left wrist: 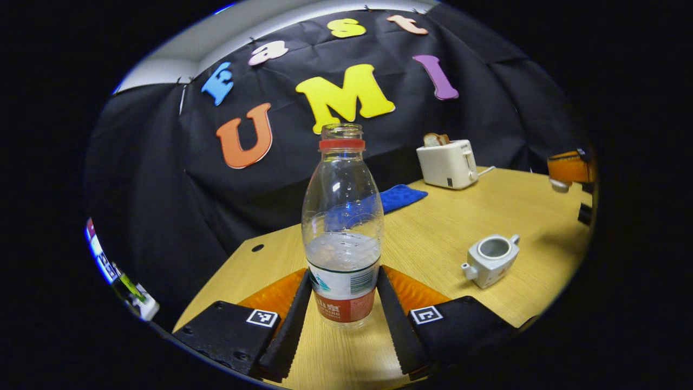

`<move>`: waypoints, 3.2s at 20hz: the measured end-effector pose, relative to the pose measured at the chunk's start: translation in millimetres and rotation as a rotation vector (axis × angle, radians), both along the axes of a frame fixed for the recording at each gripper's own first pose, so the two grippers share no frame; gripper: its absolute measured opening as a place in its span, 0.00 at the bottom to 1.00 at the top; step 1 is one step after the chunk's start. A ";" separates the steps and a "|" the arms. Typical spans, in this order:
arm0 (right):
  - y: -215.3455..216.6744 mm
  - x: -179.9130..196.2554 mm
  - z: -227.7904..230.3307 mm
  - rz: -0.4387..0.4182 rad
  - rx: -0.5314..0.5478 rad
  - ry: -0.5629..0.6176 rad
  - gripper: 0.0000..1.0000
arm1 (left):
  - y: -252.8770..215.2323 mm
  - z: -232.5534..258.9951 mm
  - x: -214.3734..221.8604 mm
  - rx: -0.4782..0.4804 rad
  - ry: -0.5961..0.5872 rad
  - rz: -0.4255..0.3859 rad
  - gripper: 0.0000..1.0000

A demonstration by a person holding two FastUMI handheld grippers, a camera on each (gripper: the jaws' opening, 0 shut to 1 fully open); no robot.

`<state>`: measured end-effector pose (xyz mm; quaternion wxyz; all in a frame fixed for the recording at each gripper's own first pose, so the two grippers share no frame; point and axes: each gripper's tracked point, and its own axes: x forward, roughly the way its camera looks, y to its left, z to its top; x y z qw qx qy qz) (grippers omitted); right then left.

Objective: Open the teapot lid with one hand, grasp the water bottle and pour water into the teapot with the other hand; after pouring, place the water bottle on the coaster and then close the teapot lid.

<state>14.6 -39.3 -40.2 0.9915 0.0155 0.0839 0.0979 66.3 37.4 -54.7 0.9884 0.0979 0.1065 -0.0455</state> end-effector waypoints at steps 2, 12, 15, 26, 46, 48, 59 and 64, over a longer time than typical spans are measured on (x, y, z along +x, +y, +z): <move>3.2 1.5 0.1 0.003 -0.008 0.004 0.00 | 3.4 6.5 10.7 -0.099 -0.028 0.009 0.74; 16.5 4.4 -1.2 0.005 -0.035 0.014 0.00 | 29.9 9.0 98.0 -0.294 -0.054 0.038 0.75; 12.8 5.0 -1.3 -0.007 -0.039 0.013 0.00 | 22.8 -6.7 114.1 -0.287 -0.015 0.022 0.76; 8.6 7.3 -9.0 -0.024 -0.049 0.033 0.00 | 9.0 -34.7 126.6 -0.286 0.074 -0.013 0.79; 50.8 19.5 -0.6 0.055 -0.055 0.001 0.00 | 27.5 -44.5 88.2 -0.278 0.128 0.016 0.99; 64.4 25.7 -0.4 0.082 -0.050 -0.005 0.00 | 28.1 -48.5 78.1 -0.293 0.147 0.016 0.99; 127.4 58.0 -30.9 0.203 -0.037 0.022 0.01 | 85.9 -25.7 -16.6 -0.273 0.056 0.126 0.99; 130.9 62.2 -41.5 0.212 -0.064 0.023 0.01 | 107.7 -10.9 -47.1 -0.251 0.003 0.184 0.99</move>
